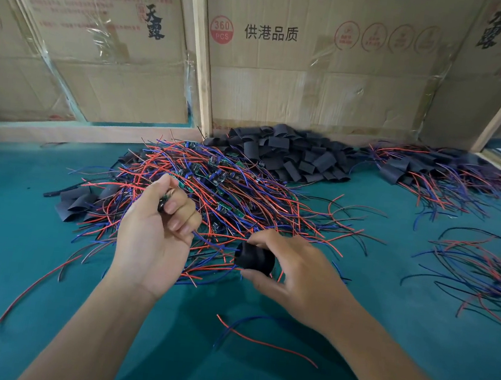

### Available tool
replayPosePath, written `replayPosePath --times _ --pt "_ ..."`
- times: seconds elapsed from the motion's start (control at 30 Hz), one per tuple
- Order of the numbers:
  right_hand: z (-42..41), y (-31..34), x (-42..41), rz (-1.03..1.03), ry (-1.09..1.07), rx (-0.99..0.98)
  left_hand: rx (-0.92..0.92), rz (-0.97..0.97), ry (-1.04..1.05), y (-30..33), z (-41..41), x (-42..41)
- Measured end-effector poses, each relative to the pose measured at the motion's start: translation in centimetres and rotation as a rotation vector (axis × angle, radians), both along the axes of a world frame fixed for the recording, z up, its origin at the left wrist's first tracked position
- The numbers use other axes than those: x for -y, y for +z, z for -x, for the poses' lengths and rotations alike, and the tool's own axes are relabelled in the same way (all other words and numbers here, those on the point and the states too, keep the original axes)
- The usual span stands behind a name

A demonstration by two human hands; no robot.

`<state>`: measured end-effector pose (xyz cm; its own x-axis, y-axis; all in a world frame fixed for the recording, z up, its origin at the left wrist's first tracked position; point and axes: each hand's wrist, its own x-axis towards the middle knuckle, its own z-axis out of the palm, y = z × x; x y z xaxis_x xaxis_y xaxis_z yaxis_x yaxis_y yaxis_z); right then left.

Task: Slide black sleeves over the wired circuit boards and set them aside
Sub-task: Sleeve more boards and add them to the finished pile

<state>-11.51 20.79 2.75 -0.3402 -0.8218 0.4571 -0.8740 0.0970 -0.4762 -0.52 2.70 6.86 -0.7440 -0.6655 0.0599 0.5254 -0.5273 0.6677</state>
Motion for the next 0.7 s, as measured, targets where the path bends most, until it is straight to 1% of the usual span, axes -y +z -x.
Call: replayPosePath --times 0.2,0.3,0.37,0.47,0.57,0.7 --pt "0.0 -0.2 0.4 0.065 -0.069 -0.171 -0.039 -0.020 -0.076 -0.5 0.1 -1.3" --pt "-0.4 0.1 0.6 0.103 -0.113 -0.194 0.024 -0.004 -0.070 -1.1 0.7 -2.2" --pt "-0.7 0.3 0.6 0.104 -0.131 -0.184 0.087 0.106 -0.058 -1.4 1.1 -2.9" --pt "-1.3 0.7 0.7 0.095 -0.189 -0.222 0.151 0.301 -0.105 -1.9 1.4 -4.0" --pt "-1.7 1.0 0.6 0.088 -0.223 -0.185 0.171 0.407 -0.185 -2.3 1.3 -4.9" --pt "-1.7 1.1 0.5 0.054 -0.193 0.026 0.200 0.500 -0.230 -2.6 1.1 -5.2"
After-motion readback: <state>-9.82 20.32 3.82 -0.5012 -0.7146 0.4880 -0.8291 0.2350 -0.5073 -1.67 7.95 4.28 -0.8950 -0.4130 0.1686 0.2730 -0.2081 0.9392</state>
